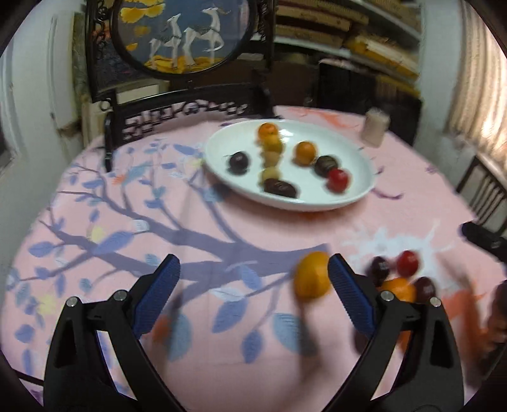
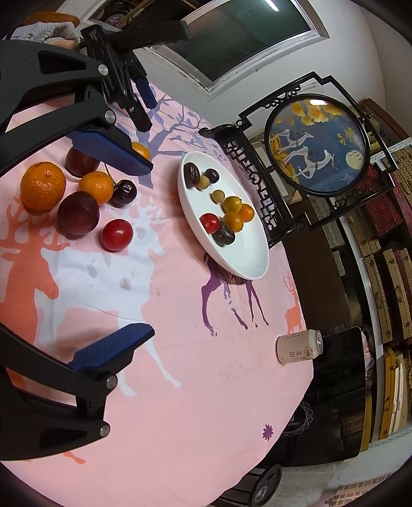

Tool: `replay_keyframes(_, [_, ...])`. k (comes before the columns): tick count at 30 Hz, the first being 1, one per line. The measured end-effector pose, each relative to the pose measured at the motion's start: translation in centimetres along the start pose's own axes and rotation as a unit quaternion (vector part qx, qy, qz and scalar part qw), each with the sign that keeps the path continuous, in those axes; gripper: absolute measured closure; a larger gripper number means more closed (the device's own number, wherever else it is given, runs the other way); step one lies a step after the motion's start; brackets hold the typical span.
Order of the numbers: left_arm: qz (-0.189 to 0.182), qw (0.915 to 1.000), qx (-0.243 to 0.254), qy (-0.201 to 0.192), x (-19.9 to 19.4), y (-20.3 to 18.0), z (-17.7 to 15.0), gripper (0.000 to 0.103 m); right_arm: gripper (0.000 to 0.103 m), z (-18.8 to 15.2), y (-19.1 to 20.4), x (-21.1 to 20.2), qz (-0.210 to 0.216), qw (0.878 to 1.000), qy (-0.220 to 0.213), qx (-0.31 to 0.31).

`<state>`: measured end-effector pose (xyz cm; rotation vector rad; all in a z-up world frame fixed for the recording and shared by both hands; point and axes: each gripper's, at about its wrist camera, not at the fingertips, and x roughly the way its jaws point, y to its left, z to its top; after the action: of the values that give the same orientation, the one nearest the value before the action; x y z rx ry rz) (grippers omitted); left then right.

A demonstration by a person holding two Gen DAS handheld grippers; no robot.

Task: Organize fruits
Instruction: 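Move both tools back to the fruit cluster, then grasp an orange with the left tool while the right tool grasps a red tomato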

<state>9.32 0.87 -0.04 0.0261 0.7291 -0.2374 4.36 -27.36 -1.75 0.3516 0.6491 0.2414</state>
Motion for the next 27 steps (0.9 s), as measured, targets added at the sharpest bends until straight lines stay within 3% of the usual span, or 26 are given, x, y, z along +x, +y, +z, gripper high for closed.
replay_keyframes(4, [0.014,0.9967,0.080,0.007,1.2,-3.7,-0.8,0.008,0.009,0.0,0.0,0.1,-0.002,1.000,0.002,0.001])
replay_keyframes(6, [0.015,0.9936,0.109,0.027,2.4,-5.0,-1.4,0.012,0.009,0.0,0.0,0.1,-0.002,1.000,0.003,0.001])
replay_keyframes(7, [0.013,0.9927,0.114,0.038,2.9,-5.2,-1.6,0.020,0.009,0.0,0.0,0.1,-0.002,1.000,0.003,0.001])
replay_keyframes(9, [-0.017,0.9947,0.088,0.049,3.4,-4.5,-1.3,0.032,0.009,0.0,0.0,0.2,-0.002,1.000,0.002,0.000])
replay_keyframes(10, [-0.020,0.9953,0.077,0.054,3.7,-4.1,-1.2,0.047,0.009,0.0,0.0,0.2,-0.001,1.000,0.003,0.000])
replay_keyframes(11, [-0.027,0.9952,0.065,0.069,4.3,-3.6,-1.1,0.056,0.009,0.0,0.0,0.2,-0.001,1.000,0.005,0.000])
replay_keyframes(19, [-0.050,0.9931,0.073,0.078,4.5,-4.2,-1.3,0.068,0.010,-0.2,0.2,0.8,0.000,1.000,0.026,-0.008])
replay_keyframes(21, [-0.048,0.9938,0.066,0.075,4.4,-4.0,-1.2,0.068,0.035,-0.3,0.1,1.2,-0.001,0.999,0.037,-0.007])
replay_keyframes(24, [-0.039,0.9941,0.070,0.074,4.2,-4.0,-1.2,0.068,0.048,-0.7,-0.4,2.5,0.016,0.997,0.071,0.007])
replay_keyframes(27, [-0.036,0.9939,0.073,0.074,4.3,-4.2,-1.2,0.068,0.050,-1.0,-0.3,3.2,0.026,0.996,0.085,0.010])
